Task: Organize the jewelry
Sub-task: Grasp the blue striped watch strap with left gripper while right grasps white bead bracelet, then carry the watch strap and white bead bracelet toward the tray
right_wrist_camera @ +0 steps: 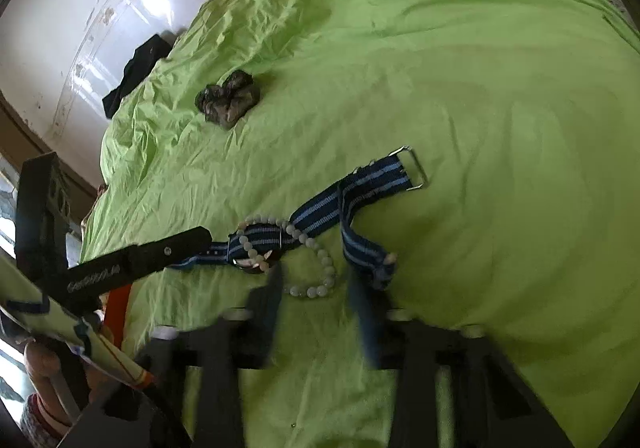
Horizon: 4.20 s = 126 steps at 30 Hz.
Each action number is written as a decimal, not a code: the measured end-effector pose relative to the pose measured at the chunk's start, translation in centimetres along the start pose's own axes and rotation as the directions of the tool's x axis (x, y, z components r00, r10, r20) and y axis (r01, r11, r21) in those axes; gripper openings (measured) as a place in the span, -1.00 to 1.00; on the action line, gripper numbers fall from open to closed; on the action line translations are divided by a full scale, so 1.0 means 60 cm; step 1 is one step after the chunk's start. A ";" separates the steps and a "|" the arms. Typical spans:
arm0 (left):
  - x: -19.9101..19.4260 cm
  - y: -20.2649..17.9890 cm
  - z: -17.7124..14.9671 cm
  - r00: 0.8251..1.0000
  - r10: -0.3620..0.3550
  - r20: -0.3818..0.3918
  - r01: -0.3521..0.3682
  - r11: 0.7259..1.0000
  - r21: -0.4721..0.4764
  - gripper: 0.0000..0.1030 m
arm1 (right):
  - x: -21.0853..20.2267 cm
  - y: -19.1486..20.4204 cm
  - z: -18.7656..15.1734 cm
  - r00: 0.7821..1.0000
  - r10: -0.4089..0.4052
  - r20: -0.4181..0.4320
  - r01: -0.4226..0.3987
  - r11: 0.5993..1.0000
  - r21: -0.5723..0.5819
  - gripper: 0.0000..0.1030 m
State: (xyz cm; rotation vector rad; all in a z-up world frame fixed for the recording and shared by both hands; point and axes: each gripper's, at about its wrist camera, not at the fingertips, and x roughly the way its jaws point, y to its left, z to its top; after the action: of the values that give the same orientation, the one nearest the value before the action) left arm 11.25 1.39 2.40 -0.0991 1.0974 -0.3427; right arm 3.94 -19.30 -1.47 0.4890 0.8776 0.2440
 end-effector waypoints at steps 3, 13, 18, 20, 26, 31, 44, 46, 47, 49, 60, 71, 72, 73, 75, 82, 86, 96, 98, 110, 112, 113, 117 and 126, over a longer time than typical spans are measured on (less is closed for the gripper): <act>0.000 -0.015 -0.016 0.999 0.011 -0.046 -0.009 0.999 0.041 -0.94 | 0.003 -0.006 0.000 0.999 0.023 -0.022 -0.022 1.000 0.014 -0.86; -0.041 -0.045 -0.111 0.993 0.007 -0.114 0.002 0.996 0.085 -1.00 | -0.083 -0.012 -0.043 0.992 -0.113 -0.061 0.111 0.993 -0.037 -0.87; -0.088 -0.053 -0.103 0.996 0.085 -0.008 -0.083 0.983 0.162 -1.00 | -0.135 -0.042 -0.078 0.984 -0.179 -0.021 0.178 0.983 -0.040 -0.82; -0.085 -0.053 -0.085 0.996 0.089 0.007 -0.089 0.984 0.156 -0.98 | -0.140 -0.056 -0.077 0.988 -0.154 -0.001 0.154 0.988 -0.013 -0.59; -0.041 -0.088 -0.039 0.990 0.138 0.029 -0.141 0.962 0.236 -0.36 | -0.134 -0.060 -0.065 0.993 -0.108 0.048 0.109 0.994 -0.018 -0.10; 0.004 -0.115 -0.009 0.993 0.115 0.010 -0.112 0.946 0.304 -0.27 | -0.118 -0.055 -0.057 0.991 -0.125 0.038 0.126 0.991 -0.048 -0.10; 0.039 -0.119 -0.026 0.990 0.132 -0.052 -0.092 0.876 0.474 0.20 | -0.100 -0.041 -0.064 0.991 -0.133 0.009 0.133 0.983 -0.124 -0.10; 0.038 -0.113 -0.030 0.988 0.132 -0.076 -0.080 0.874 0.480 0.19 | -0.098 -0.039 -0.064 0.991 -0.135 0.006 0.135 0.982 -0.135 -0.10; 0.035 -0.113 -0.031 0.988 0.132 -0.087 -0.075 0.874 0.480 0.03 | -0.097 -0.037 -0.064 0.991 -0.136 0.005 0.135 0.980 -0.143 -0.14; 0.030 -0.113 -0.032 0.987 0.125 -0.102 -0.063 0.880 0.470 -0.50 | -0.094 -0.032 -0.066 0.990 -0.143 -0.001 0.141 0.976 -0.169 -0.35; -0.053 -0.102 -0.095 0.990 0.133 -0.040 -0.112 0.935 0.335 -0.97 | -0.113 -0.034 -0.071 0.999 -0.053 0.013 0.054 0.988 -0.141 -0.87; -0.189 -0.106 -0.154 0.992 0.101 0.071 -0.114 0.967 0.226 -0.96 | -0.161 -0.040 -0.077 0.996 -0.002 0.094 0.007 0.999 -0.053 -0.88; -0.205 -0.108 -0.161 0.990 0.109 0.091 -0.126 0.968 0.216 -0.96 | -0.163 -0.039 -0.078 0.995 -0.001 0.099 0.005 0.999 -0.049 -0.88; -0.214 -0.109 -0.165 0.988 0.114 0.101 -0.133 0.968 0.211 -0.97 | -0.167 -0.038 -0.080 0.995 0.000 0.103 0.005 0.999 -0.044 -0.88; -0.239 -0.109 -0.177 0.982 0.134 0.133 -0.158 0.969 0.192 -0.97 | -0.172 -0.037 -0.084 0.994 0.001 0.110 0.003 0.999 -0.035 -0.88; -0.296 -0.095 -0.211 0.967 0.180 0.182 -0.206 0.969 0.135 -0.96 | -0.193 -0.009 -0.089 0.989 -0.028 0.142 0.036 0.998 -0.050 -0.88; -0.327 -0.085 -0.229 0.953 0.215 0.214 -0.242 0.965 0.106 -0.96 | -0.218 0.010 -0.093 0.987 -0.027 0.161 0.037 0.998 -0.058 -0.88; -0.395 -0.068 -0.264 0.916 0.273 0.293 -0.301 0.952 0.054 -0.96 | -0.276 0.079 -0.114 0.982 -0.014 0.188 0.041 0.989 -0.140 -0.88; -0.405 -0.064 -0.271 0.908 0.285 0.307 -0.314 0.948 0.048 -0.96 | -0.280 0.096 -0.119 0.983 -0.012 0.185 0.043 0.986 -0.164 -0.88; -0.456 -0.019 -0.296 0.877 0.339 0.341 -0.346 0.937 -0.041 -0.96 | -0.294 0.180 -0.140 0.984 0.017 0.175 0.031 0.963 -0.270 -0.87; -0.463 -0.014 -0.300 0.870 0.350 0.346 -0.354 0.934 -0.052 -0.96 | -0.295 0.190 -0.144 0.985 0.021 0.170 0.028 0.960 -0.279 -0.87; -0.466 -0.010 -0.303 0.868 0.353 0.348 -0.356 0.933 -0.059 -0.96 | -0.296 0.195 -0.145 0.986 0.022 0.167 0.027 0.958 -0.284 -0.87; -0.476 0.005 -0.311 0.863 0.362 0.353 -0.356 0.931 -0.085 -0.96 | -0.297 0.217 -0.152 0.986 0.022 0.162 0.031 0.949 -0.314 -0.88; -0.491 0.025 -0.325 0.848 0.383 0.365 -0.367 0.923 -0.116 -0.96 | -0.294 0.253 -0.162 0.989 0.028 0.148 0.027 0.933 -0.359 -0.87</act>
State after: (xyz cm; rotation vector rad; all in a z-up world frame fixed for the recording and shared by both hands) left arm -17.72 13.97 18.29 0.0145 0.7117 0.0572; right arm -14.69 -10.24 12.83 0.1617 0.6643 0.3560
